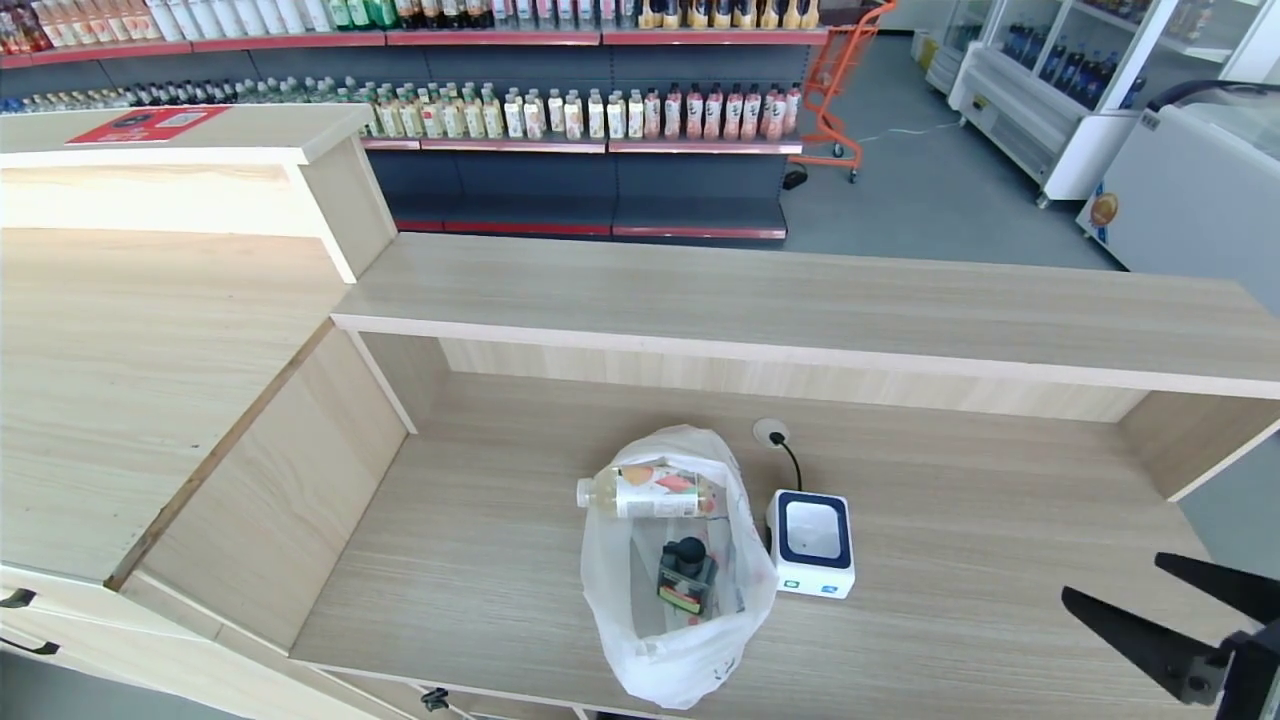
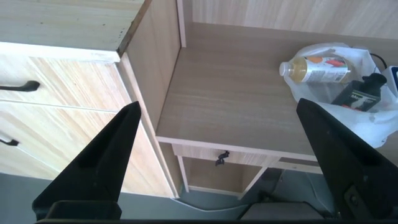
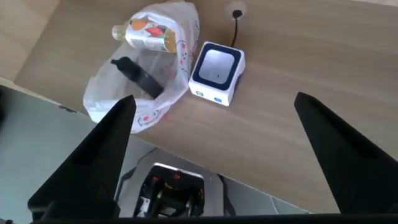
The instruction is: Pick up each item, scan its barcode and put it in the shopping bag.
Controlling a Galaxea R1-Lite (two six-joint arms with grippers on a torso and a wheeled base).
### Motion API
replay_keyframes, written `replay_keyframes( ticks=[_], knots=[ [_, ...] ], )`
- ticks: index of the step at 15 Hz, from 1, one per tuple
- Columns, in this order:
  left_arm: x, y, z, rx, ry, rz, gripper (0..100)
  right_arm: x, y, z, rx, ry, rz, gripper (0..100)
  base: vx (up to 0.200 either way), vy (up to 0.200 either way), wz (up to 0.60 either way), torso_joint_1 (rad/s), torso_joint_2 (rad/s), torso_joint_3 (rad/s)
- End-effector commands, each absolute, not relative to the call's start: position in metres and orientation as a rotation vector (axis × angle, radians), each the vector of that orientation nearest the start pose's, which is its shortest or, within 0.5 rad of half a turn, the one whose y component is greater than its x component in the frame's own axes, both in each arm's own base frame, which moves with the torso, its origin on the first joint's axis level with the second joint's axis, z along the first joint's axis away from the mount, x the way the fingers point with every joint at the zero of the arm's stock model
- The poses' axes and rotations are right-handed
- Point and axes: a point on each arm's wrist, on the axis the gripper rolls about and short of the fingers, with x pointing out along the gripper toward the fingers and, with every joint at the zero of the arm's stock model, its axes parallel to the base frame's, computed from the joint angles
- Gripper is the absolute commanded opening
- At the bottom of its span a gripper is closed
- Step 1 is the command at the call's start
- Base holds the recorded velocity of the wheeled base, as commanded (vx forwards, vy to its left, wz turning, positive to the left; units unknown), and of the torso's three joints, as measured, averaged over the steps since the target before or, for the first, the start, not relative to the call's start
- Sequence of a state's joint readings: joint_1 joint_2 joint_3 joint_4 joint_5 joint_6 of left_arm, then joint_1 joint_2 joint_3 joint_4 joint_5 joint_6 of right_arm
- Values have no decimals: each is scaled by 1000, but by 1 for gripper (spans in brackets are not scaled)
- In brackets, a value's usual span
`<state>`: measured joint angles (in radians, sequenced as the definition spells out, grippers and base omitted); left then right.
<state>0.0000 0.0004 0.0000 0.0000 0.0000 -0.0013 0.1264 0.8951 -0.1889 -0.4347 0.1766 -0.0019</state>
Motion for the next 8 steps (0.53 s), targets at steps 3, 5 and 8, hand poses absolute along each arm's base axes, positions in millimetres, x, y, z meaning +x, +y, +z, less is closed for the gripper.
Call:
replay_keyframes(
  ticks=[3,5,8],
  knots=[
    [-23,0,76,-2,2,0,100,-20,1,77,-65,36,17,100,0,0,0,0,0,0],
    [-23,0,76,-2,2,0,100,-23,1,76,-61,2,31,100,0,0,0,0,0,0],
    [-23,0,76,-2,2,0,100,-23,1,76,-23,4,31,100,0,0,0,0,0,0]
  ],
)
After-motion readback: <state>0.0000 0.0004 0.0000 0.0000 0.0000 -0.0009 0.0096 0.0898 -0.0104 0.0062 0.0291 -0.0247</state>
